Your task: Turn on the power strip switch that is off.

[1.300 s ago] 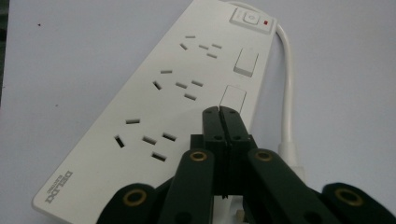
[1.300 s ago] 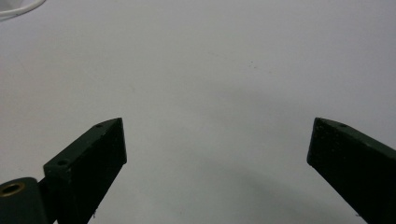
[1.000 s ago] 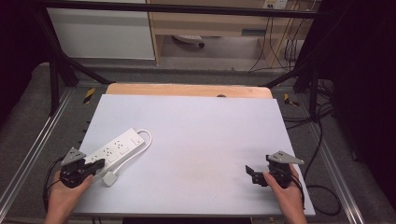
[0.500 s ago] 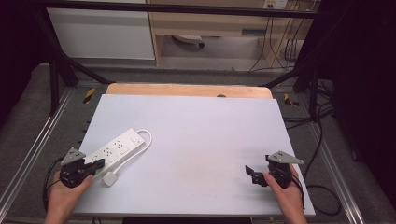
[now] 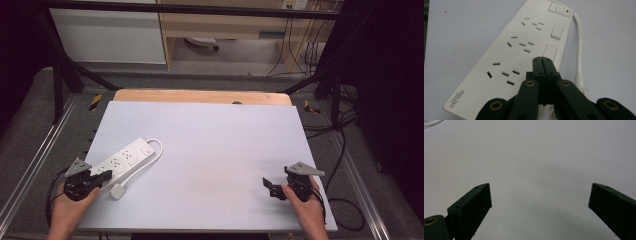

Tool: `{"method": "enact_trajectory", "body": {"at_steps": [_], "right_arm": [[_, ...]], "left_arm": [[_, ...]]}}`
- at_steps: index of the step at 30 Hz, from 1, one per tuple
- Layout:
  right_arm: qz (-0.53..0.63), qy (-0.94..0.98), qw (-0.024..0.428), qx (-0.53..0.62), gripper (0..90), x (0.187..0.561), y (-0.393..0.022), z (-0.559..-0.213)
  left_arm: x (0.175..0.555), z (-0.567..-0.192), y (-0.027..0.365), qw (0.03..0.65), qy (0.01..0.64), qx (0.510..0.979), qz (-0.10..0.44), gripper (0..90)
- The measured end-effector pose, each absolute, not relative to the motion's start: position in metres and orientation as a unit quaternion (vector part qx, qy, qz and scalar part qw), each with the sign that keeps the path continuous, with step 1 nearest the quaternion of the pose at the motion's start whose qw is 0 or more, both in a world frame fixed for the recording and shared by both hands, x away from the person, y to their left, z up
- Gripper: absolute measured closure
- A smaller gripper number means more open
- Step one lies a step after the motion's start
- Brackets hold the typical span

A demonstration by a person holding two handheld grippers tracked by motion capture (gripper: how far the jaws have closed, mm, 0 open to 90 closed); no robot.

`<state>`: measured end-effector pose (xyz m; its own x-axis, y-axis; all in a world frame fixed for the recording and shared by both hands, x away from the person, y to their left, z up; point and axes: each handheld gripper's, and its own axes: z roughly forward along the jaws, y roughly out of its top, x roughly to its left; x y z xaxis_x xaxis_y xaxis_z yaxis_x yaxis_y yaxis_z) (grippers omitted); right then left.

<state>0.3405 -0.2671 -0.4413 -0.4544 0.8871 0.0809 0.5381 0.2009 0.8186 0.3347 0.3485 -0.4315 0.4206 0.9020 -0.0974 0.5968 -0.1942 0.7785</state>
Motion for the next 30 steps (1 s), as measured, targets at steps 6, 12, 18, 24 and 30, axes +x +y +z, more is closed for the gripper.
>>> {"method": "enact_trajectory", "body": {"at_steps": [6,12,18,24,30], "right_arm": [[0.410,0.745,0.210,0.483,5.1,0.3418,-0.2668,-0.4426],[0.409,0.745,0.211,0.484,5.1,0.3421,-0.2663,-0.4438],[0.405,0.747,0.208,0.485,5.1,0.3442,-0.2644,-0.4453],[0.410,0.745,0.213,0.480,5.1,0.3411,-0.2657,-0.4426],[0.413,0.746,0.211,0.477,5.1,0.3410,-0.2653,-0.4419]], "left_arm": [[0.3346,-0.4316,0.3486,0.390,0.501,0.747,0.196,90.0],[0.3348,-0.4314,0.3487,0.389,0.502,0.747,0.196,90.0],[0.3349,-0.4314,0.3488,0.389,0.501,0.748,0.196,90.0],[0.3349,-0.4312,0.3482,0.386,0.500,0.750,0.199,90.0],[0.3350,-0.4311,0.3478,0.385,0.500,0.750,0.199,90.0]]}}
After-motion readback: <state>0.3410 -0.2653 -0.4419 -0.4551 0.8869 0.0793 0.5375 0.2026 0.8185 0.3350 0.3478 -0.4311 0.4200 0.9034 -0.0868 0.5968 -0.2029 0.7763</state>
